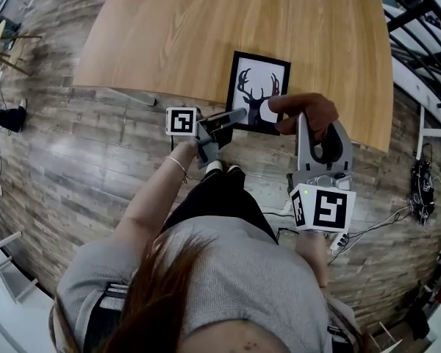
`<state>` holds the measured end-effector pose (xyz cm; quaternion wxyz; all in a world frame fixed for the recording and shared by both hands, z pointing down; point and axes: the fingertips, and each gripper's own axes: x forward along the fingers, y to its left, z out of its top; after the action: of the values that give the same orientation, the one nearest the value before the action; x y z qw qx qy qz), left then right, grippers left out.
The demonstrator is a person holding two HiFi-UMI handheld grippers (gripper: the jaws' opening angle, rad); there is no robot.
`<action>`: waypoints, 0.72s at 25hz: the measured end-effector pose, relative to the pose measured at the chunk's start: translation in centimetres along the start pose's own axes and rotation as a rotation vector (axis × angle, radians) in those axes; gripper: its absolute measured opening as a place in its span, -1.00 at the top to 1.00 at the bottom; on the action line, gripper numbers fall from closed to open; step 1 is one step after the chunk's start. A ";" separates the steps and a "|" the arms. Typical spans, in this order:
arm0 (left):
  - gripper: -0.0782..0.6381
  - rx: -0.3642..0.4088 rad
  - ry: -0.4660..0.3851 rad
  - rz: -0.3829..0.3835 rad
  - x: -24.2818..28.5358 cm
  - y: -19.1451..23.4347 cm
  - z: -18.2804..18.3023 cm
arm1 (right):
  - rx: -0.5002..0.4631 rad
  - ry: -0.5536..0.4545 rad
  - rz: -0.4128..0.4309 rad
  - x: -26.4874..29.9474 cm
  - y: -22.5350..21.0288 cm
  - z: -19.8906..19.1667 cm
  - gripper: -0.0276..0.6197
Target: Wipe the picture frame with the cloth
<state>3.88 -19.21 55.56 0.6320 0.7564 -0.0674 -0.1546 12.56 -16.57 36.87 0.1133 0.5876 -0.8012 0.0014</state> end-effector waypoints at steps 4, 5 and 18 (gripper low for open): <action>0.73 -0.043 -0.004 0.017 -0.3 1.7 0.7 | 0.012 0.010 0.011 0.8 0.0 -0.4 0.50; 0.73 -0.055 -0.002 0.018 -0.3 2.0 0.9 | 0.011 0.013 0.012 1.0 0.0 -0.4 0.50; 0.73 -0.133 0.060 0.036 -0.3 4.8 1.4 | 0.039 0.058 0.029 2.9 -0.1 -1.9 0.50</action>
<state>3.62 -21.32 60.06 0.6852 0.7158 -0.0513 -0.1245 12.18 -19.04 39.19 0.1247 0.5776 -0.8060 0.0357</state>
